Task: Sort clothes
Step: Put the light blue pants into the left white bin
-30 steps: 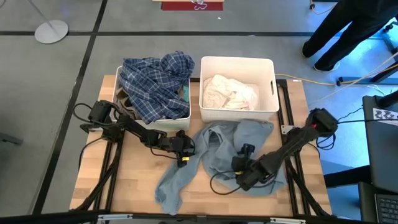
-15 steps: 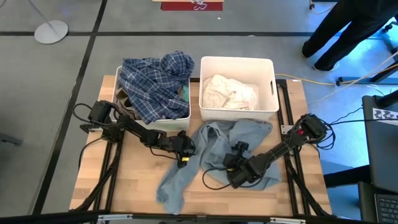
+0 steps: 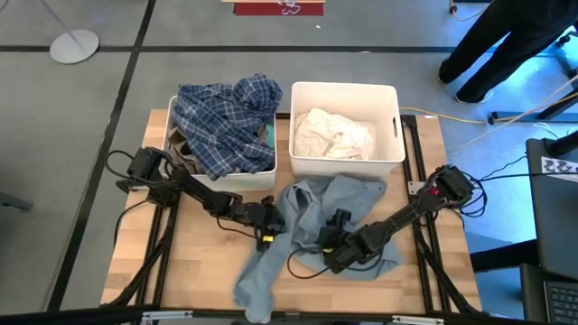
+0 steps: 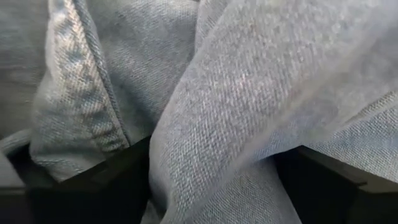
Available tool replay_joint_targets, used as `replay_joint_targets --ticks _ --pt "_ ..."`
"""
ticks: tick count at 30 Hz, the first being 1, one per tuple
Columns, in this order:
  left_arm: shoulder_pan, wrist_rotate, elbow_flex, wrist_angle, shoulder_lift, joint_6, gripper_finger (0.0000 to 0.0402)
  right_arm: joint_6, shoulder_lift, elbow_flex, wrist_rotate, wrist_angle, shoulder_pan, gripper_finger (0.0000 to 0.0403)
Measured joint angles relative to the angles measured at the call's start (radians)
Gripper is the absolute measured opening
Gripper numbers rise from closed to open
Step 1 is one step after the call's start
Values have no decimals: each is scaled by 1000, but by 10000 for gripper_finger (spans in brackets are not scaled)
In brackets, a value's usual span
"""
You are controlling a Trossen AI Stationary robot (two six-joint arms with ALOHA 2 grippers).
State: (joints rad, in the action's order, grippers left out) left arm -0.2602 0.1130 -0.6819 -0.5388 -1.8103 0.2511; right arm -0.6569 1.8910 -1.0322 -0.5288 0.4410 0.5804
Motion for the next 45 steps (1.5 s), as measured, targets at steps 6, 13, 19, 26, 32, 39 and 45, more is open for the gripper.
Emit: replay_joint_targets --ticks 6,13,19,26,32,39,45 --pt "-9 -3 -3 7 0 1 159 66 2 -5 32 -77 0 293" --pt "-9 0 -3 5 0 2 159 96 12 -158 57 116 0 305" --pt "-7 9 -3 3 0 3 159 267 8 -301 -18 184 3 310" --pt "-7 9 -3 -1 0 3 159 660 12 -298 -106 -17 -25 303" --pt "-7 9 -4 -17 0 0 159 809 30 -256 25 -137 -127 303" --pt "-7 4 -5 -24 1 2 159 717 130 -248 293 -127 -239 303" --pt "-7 5 -4 -21 1 3 159 680 194 -252 323 -141 -281 296"
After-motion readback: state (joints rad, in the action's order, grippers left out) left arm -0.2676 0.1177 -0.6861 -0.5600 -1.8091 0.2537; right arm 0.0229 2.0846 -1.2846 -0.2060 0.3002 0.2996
